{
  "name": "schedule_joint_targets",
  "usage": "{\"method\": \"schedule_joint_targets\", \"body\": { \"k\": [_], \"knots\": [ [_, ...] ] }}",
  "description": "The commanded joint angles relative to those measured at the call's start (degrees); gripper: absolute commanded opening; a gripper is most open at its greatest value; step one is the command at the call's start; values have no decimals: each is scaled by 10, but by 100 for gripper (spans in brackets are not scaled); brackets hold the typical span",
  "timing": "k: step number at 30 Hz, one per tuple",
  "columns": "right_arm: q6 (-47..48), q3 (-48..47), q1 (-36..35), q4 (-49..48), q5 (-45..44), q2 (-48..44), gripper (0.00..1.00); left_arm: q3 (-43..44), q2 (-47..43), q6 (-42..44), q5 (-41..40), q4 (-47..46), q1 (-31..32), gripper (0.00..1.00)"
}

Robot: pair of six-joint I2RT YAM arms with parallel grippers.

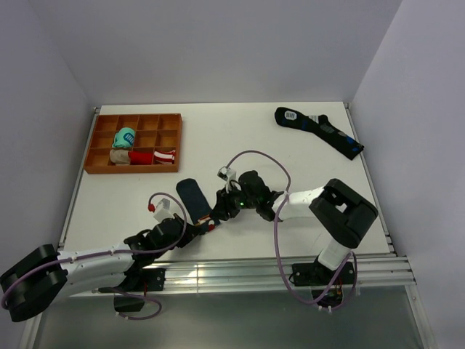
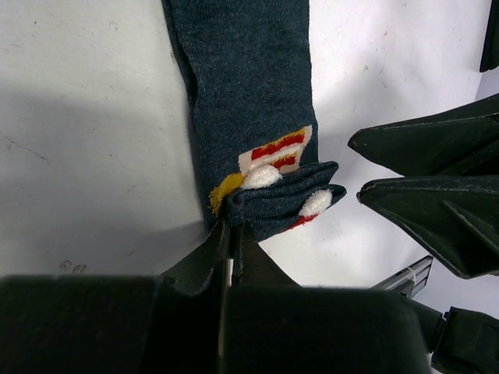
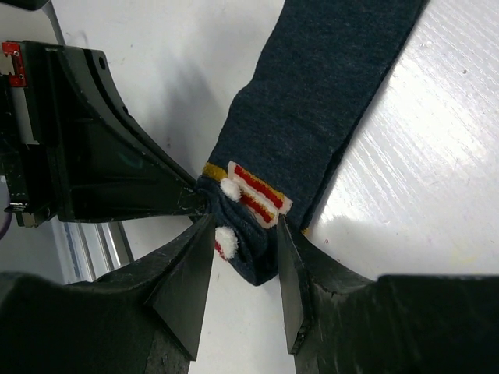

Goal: Roll the socks
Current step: Roll the sock at the center of the board.

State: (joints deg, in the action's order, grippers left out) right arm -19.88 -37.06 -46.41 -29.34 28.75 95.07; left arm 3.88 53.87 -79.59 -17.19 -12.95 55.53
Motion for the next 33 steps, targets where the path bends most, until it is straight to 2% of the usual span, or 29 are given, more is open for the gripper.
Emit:
{"method": "schedule_joint_targets", "body": {
  "k": [1, 21, 33],
  "knots": [
    [16, 4, -11, -20, -22, -10, 45, -30, 15, 17, 34, 70, -8, 0],
    [27, -7, -29, 5, -27, 14, 49, -52, -5, 30, 66, 60, -47, 0],
    [12, 22, -32, -12, -33, -6, 48, -50, 40, 41, 92, 21, -67, 0]
  ]
}}
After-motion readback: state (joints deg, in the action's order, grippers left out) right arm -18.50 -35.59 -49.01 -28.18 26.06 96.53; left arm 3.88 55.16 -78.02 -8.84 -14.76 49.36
